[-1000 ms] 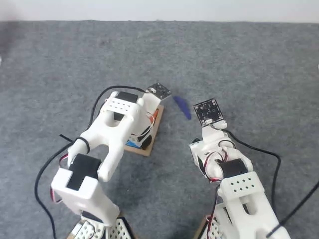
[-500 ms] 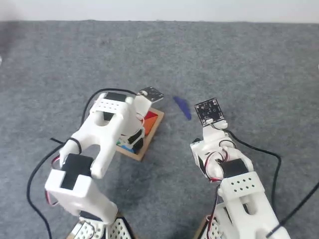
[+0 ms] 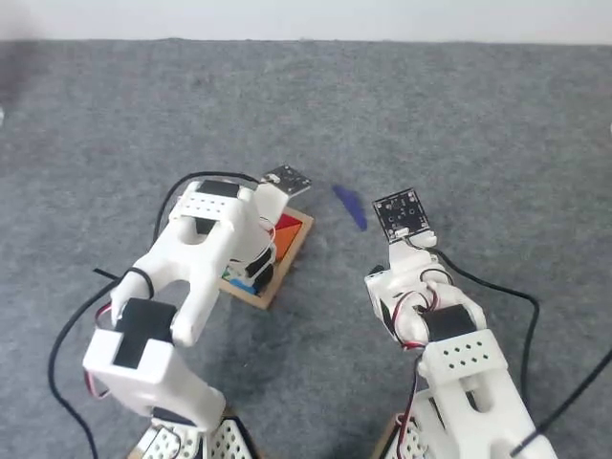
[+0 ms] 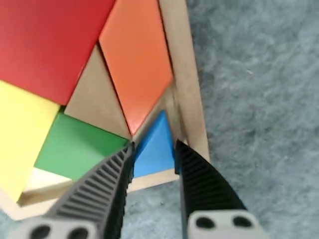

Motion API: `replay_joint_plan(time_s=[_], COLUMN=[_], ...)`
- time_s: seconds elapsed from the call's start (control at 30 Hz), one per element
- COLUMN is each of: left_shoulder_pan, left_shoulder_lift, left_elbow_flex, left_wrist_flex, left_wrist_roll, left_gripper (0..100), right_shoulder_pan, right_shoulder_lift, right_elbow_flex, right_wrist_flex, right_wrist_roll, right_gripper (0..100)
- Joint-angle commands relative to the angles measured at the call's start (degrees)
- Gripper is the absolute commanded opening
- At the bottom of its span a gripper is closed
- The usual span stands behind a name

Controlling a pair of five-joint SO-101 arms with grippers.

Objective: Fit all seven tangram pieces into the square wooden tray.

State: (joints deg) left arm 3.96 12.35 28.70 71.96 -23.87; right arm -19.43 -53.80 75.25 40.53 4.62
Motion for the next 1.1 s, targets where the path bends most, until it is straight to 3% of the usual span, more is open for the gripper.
replay_joint_plan(time_s=[0.0, 0.37, 0.67, 1.07], left_shoulder_pan=[0.9, 3.2, 1.7, -13.2], left_shoulder_lift=[1.8, 1.1, -14.3, -12.4], left_elbow_flex=[-3.0, -16.7, -15.3, -2.2], left_wrist_flex=[0.2, 9.7, 17.4, 1.4], left_wrist_roll=[3.7, 7.6, 4.8, 2.2], left_gripper=[6, 6, 6, 15], right_shoulder_pan=[0.7, 0.7, 0.7, 0.7], right_shoulder_lift=[-1.5, -1.5, -1.5, -1.5], right_elbow_flex=[-0.4, -0.5, -0.5, -0.5], right_wrist_flex=[-1.3, -1.3, -1.3, -1.1], right_wrist_roll=[0.7, 0.7, 0.7, 0.7], right_gripper=[7.8, 7.8, 7.8, 7.8])
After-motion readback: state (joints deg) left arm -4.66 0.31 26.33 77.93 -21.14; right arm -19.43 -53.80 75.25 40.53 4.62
